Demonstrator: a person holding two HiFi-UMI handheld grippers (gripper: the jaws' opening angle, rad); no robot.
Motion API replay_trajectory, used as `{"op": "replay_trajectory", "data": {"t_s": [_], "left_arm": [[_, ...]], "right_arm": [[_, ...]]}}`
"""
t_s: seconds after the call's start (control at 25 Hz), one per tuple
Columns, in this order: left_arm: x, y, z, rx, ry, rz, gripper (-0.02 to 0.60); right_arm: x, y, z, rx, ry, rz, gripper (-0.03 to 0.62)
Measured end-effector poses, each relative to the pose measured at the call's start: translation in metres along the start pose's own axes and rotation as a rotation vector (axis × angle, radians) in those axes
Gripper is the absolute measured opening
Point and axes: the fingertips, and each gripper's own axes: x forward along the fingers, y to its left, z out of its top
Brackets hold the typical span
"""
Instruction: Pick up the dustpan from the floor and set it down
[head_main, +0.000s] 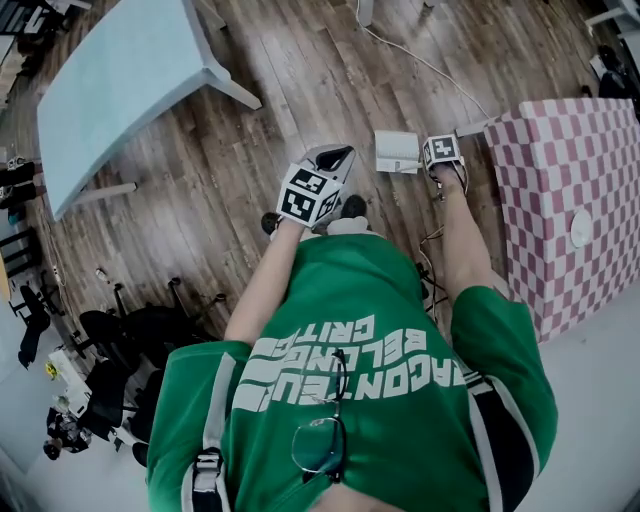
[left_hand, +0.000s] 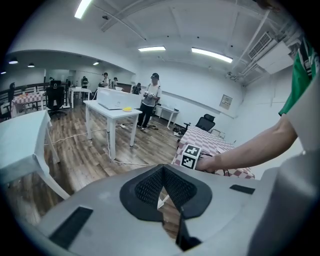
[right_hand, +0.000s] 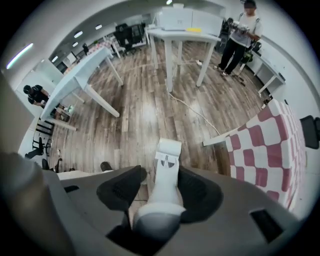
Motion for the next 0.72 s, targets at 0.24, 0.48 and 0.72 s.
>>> {"op": "replay_trajectory", "data": {"t_s": [0.24, 0.48, 0.72], "left_arm": [[0.003, 0.021, 0.008, -0.084, -0.025, 0.037, 0.003], [0.007, 0.031, 0.013, -0.115, -0.042, 0.060, 0.003], [-0.003, 0.037, 0.012, -0.124, -0.065, 0.082, 0.003]], "right_arm": [[0.004, 0.001, 0.005, -0.003, 0.045, 0.008, 0.229], [0.007, 0.008, 0.011, 0.005, 0.050, -0.009, 0.218], [0.007, 0.007, 0.010, -0.026, 0.036, -0.108, 0.173]]}}
